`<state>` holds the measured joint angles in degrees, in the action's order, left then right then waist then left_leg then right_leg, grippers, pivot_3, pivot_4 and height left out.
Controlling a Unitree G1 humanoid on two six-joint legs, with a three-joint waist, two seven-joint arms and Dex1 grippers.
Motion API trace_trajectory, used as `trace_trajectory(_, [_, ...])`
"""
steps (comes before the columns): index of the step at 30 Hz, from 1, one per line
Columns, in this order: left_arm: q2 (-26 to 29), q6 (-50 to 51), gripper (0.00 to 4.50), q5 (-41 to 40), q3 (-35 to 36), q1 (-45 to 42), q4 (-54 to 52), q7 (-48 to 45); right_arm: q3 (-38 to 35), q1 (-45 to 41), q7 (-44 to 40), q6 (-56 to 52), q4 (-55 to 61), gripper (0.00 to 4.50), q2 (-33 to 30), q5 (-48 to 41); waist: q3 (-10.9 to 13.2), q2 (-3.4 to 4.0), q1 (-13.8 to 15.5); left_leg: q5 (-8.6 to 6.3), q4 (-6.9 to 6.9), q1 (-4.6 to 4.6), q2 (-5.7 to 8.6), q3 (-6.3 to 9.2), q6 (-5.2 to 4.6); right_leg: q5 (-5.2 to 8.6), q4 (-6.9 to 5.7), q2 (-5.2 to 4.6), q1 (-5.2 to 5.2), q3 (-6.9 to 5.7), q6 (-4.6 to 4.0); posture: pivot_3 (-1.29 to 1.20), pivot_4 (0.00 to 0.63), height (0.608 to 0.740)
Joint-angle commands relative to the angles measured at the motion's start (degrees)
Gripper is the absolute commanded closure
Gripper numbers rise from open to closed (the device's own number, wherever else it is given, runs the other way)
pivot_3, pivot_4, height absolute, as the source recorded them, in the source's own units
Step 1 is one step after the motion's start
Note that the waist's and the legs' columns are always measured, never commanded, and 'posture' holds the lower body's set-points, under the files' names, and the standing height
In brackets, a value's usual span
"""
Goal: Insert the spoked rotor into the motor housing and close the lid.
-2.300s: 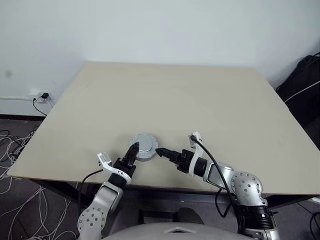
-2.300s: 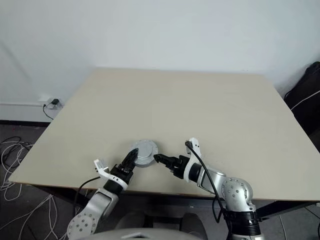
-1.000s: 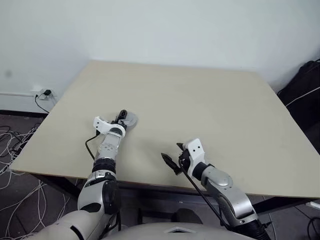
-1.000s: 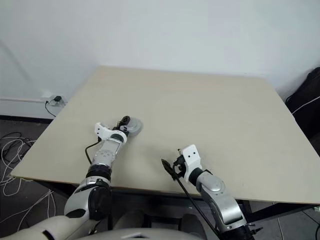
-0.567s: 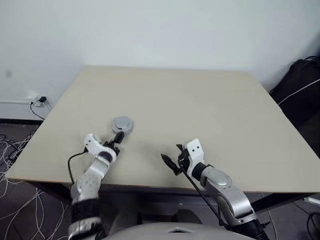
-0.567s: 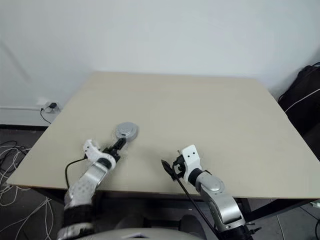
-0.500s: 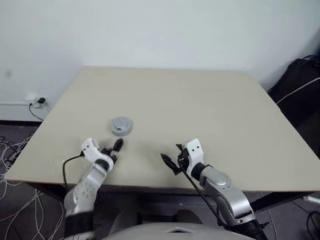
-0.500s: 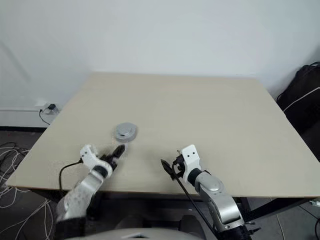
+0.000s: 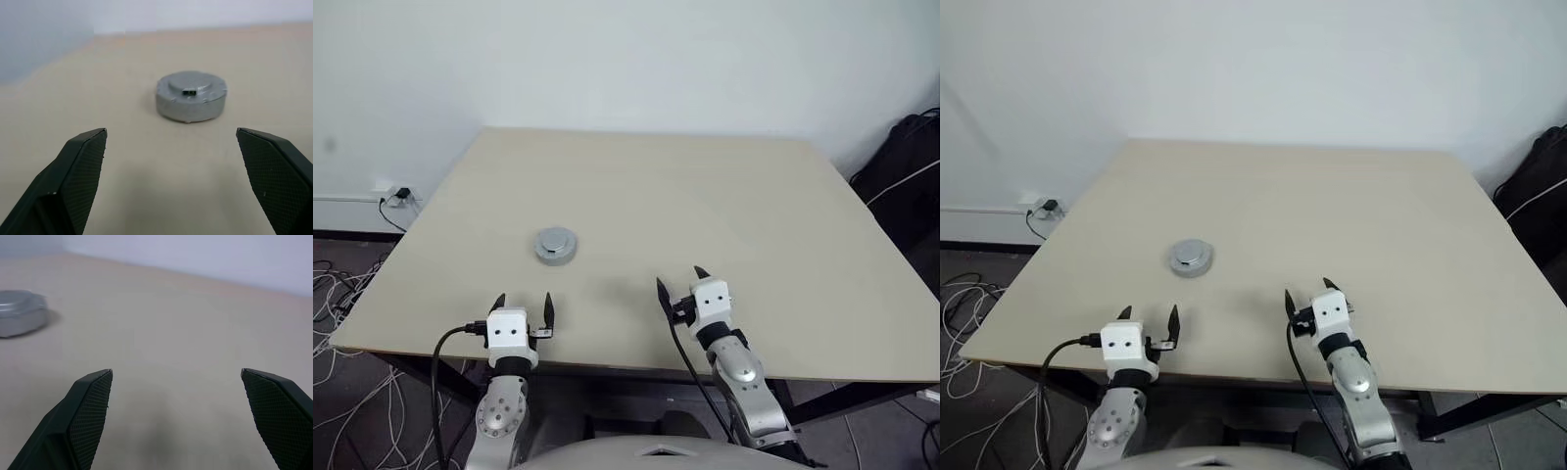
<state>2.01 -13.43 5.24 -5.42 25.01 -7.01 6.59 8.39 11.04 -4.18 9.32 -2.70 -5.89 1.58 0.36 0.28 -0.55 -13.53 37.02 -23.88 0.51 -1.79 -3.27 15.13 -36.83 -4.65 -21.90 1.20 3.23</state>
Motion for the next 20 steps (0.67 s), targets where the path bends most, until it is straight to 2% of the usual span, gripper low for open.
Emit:
trace_trajectory(1, [-1.6, -3.96, 0.03, 1.89, 1.06, -1.23, 0.63, 2.91, -2.53, 1.09, 3.12, 4.01, -0.2, 0.0, 1.87, -0.07, 0.01, 0.0, -0.02, 0.0, 0.01, 0.01, 0.0, 0.0, 0.0, 0.01, -0.01, 0.0, 0.01, 0.0, 0.01, 0.0, 0.0, 0.74])
trace_trajectory(9, [-2.89, -5.64, 0.03, 1.87, 2.76, -2.62, 2.27, 3.77, -5.13, 1.75, 4.09, 2.88, 1.27, 0.0, 3.22, -1.31, 0.08, -0.03, -0.09, 0.0, 0.09, 0.04, -0.02, 0.0, -0.01, 0.0, -0.06, -0.07, 0.06, -0.21, 0.06, 0.0, 0.0, 0.74])
trace_trajectory(20, [-3.24, -6.25, 0.03, 1.92, 2.9, -2.67, 3.14, 3.33, -4.61, -0.54, 3.67, 1.35, -0.32, 0.0, 3.53, 0.23, 0.09, -0.06, -0.02, 0.01, 0.11, 0.05, -0.02, 0.0, -0.02, -0.01, -0.06, -0.05, 0.09, -0.31, 0.06, 0.0, 0.0, 0.74])
